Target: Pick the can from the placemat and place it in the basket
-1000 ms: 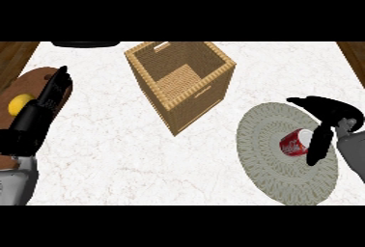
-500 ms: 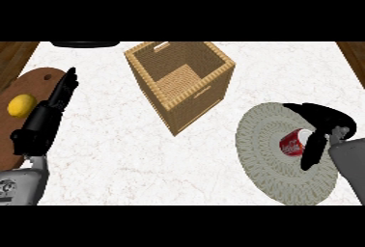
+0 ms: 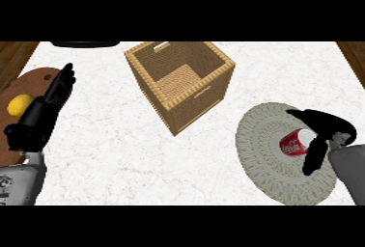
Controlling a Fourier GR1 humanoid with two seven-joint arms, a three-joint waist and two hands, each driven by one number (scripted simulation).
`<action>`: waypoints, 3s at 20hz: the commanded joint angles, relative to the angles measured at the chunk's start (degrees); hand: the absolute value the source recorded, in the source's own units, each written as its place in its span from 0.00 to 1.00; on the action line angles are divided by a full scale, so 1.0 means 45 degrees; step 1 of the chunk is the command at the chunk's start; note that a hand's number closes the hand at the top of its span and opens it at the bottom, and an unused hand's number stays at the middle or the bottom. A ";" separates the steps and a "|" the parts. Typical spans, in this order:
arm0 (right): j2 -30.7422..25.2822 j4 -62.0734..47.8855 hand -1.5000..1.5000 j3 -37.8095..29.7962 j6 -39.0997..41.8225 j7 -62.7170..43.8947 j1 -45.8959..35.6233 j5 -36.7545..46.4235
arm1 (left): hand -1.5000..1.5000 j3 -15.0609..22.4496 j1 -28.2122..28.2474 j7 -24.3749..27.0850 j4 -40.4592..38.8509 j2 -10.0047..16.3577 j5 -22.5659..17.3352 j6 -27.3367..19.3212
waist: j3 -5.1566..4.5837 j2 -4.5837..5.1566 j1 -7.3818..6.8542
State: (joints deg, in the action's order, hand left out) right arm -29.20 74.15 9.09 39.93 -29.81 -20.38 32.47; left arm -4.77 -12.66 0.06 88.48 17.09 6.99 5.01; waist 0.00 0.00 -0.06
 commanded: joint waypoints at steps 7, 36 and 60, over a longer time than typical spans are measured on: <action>0.0985 -0.0821 1.00 -0.0670 -0.0449 0.0740 0.0347 0.0891 | 0.50 -0.0201 -0.0543 -0.0842 0.0295 -0.0267 0.0285 0.0157 | 0.0001 -0.0007 0.0033; 0.4545 0.6726 1.00 0.0690 -0.9693 -0.7131 0.3068 0.9058 | 0.50 -0.1127 0.0466 -0.0101 -0.0003 -0.0015 0.0179 0.0434 | -0.0053 -0.0311 0.0842; 0.6484 0.4298 1.00 -0.0621 -0.6183 -1.0293 -1.0494 0.7121 | 0.50 -0.0201 -0.0574 -0.0288 -0.0081 -0.0739 0.0502 0.0507 | -0.0034 0.0030 -0.0462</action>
State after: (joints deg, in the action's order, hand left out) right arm -0.42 102.47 9.87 10.47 -65.87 -57.63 68.21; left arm -6.22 -14.04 -0.35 88.36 14.61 9.05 7.73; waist -0.15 -0.02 -1.59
